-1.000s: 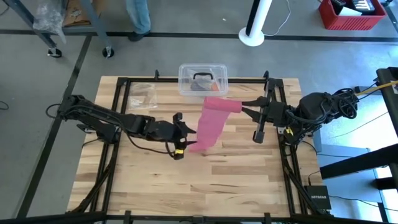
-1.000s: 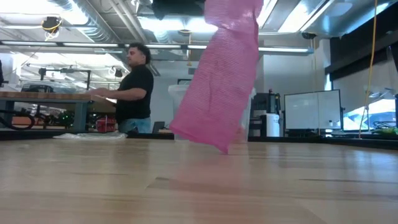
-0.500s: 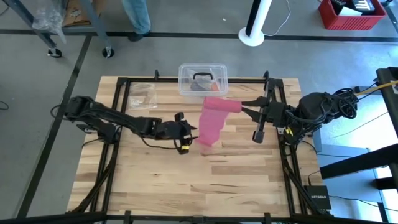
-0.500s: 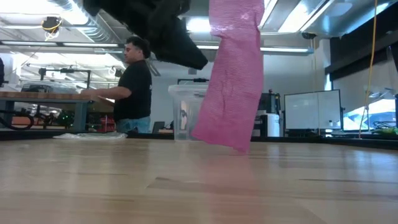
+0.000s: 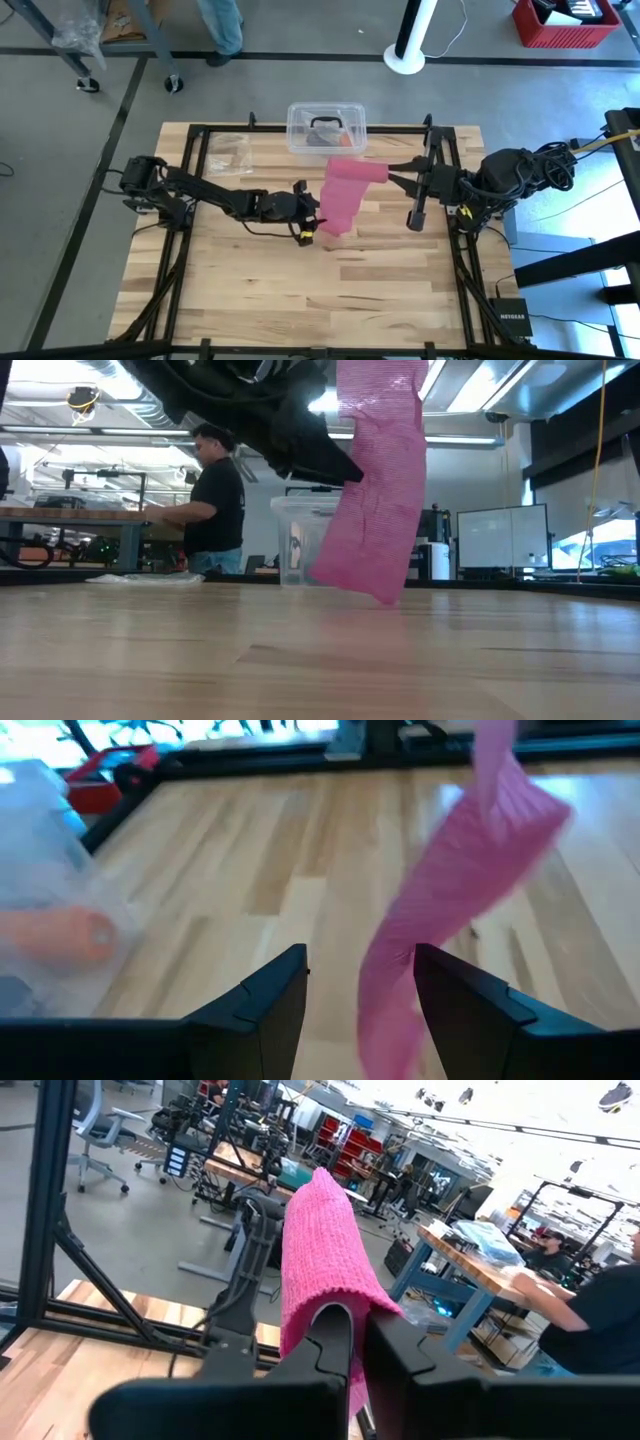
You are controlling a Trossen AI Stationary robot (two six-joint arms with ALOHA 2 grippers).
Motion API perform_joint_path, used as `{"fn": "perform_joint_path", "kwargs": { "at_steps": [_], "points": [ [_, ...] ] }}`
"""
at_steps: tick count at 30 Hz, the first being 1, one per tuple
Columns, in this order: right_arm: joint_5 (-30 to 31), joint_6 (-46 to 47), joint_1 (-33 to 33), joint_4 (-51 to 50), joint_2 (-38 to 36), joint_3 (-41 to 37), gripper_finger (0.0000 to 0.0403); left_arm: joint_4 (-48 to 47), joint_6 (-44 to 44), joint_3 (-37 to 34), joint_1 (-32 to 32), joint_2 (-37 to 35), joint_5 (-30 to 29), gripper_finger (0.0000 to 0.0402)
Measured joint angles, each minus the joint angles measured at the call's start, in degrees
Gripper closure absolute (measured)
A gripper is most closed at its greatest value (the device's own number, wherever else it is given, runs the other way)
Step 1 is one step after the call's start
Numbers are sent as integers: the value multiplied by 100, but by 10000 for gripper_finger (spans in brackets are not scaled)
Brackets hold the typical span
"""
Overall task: Roll bandage
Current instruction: Roll the pink bandage
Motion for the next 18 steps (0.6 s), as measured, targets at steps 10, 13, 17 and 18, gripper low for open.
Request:
{"fn": "perform_joint_path", "kwargs": {
  "at_steps": [10, 13, 17, 18],
  "points": [
    [1, -124, 0, 1, 0, 0, 386, -111, 176, 2, -55, 46, 502, 366],
    [162, -208, 2, 34, 0, 0, 386, -158, 143, 2, -50, 46, 716, 391],
    [572, -570, 2, 144, -43, 106, 386, -734, 30, 5, -42, 91, 652, 398],
    [614, -656, 2, 150, -58, 193, 386, -904, -25, 5, -24, 137, 609, 399]
  ]
}}
